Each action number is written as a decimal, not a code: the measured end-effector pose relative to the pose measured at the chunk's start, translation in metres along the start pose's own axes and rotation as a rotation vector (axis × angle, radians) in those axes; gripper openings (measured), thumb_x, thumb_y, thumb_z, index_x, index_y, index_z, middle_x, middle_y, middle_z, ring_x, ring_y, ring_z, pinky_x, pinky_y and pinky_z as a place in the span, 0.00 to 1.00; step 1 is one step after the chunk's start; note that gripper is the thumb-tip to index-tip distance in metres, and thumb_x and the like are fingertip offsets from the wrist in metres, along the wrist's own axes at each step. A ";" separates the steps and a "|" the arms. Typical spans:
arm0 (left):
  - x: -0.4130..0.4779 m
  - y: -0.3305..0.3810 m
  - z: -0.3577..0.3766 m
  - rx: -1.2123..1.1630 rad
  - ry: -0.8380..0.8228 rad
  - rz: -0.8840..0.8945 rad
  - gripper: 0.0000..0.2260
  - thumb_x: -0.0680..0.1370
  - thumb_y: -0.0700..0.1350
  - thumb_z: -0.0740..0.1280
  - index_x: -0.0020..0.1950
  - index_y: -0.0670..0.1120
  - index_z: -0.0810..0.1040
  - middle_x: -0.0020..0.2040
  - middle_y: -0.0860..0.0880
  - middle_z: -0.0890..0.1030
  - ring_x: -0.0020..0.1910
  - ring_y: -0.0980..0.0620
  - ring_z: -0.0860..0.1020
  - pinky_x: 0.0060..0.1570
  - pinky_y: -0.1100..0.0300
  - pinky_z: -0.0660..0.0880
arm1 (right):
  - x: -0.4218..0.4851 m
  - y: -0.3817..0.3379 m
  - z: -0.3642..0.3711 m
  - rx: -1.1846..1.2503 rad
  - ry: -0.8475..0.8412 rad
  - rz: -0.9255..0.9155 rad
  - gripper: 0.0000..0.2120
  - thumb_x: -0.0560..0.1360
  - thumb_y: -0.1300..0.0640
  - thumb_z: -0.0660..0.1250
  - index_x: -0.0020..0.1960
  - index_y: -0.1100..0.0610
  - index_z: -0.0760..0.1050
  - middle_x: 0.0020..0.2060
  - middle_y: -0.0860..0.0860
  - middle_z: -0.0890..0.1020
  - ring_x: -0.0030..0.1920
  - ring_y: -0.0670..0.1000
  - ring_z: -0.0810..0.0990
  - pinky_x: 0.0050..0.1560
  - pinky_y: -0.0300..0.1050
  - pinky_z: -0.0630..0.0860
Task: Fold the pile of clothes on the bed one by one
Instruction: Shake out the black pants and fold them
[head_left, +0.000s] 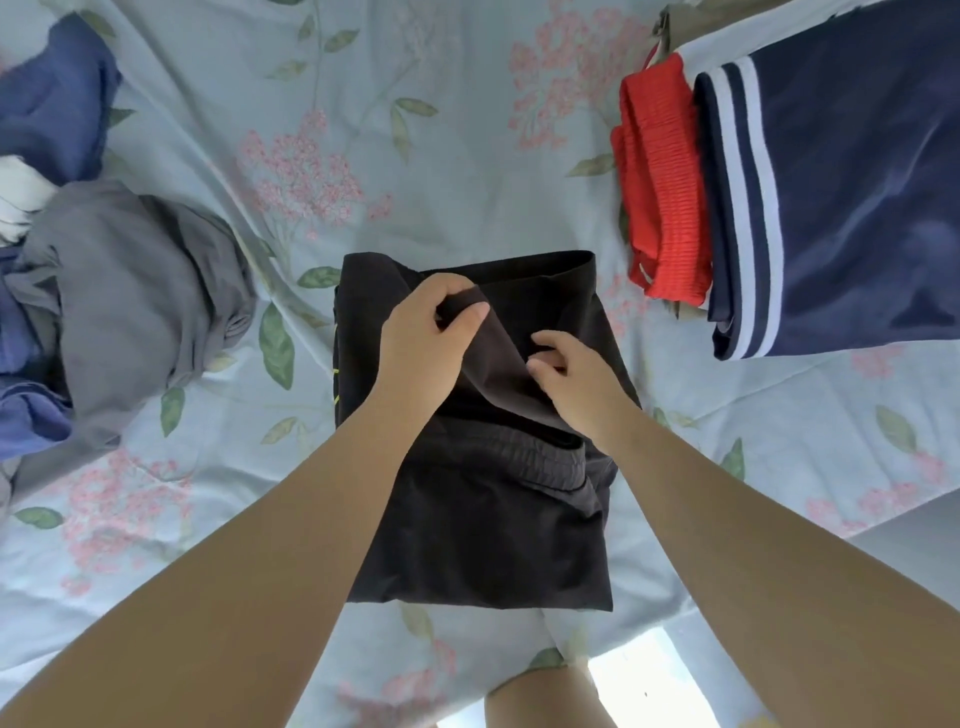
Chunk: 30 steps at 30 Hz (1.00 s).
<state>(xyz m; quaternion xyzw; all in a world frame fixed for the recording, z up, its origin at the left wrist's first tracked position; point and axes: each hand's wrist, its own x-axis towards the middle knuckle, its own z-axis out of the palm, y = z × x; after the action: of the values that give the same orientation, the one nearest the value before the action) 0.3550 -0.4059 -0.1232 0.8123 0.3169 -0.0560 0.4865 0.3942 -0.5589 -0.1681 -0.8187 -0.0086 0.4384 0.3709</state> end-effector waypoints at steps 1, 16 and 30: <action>-0.002 -0.002 -0.004 0.000 0.000 -0.002 0.05 0.78 0.43 0.65 0.51 0.52 0.76 0.39 0.61 0.76 0.37 0.66 0.74 0.43 0.73 0.70 | 0.002 -0.003 0.005 -0.027 -0.061 -0.006 0.15 0.79 0.55 0.61 0.66 0.52 0.72 0.49 0.45 0.79 0.54 0.47 0.76 0.54 0.38 0.69; -0.008 -0.056 0.017 0.342 0.020 -0.300 0.21 0.82 0.48 0.56 0.75 0.47 0.58 0.75 0.46 0.59 0.72 0.43 0.61 0.67 0.48 0.61 | 0.001 0.012 -0.012 -0.010 0.271 -0.041 0.08 0.81 0.59 0.54 0.49 0.58 0.71 0.34 0.47 0.71 0.39 0.50 0.71 0.41 0.43 0.65; -0.033 -0.104 -0.009 0.517 0.080 -0.495 0.27 0.80 0.52 0.61 0.76 0.50 0.54 0.74 0.46 0.58 0.69 0.40 0.62 0.64 0.42 0.64 | 0.019 0.018 -0.035 0.030 0.447 0.028 0.13 0.82 0.53 0.54 0.59 0.59 0.71 0.46 0.50 0.74 0.49 0.55 0.74 0.52 0.46 0.70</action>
<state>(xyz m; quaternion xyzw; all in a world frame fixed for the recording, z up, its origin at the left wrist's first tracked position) 0.2675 -0.3798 -0.1841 0.8087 0.4982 -0.2186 0.2237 0.4259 -0.5863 -0.1810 -0.8898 0.0917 0.2514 0.3696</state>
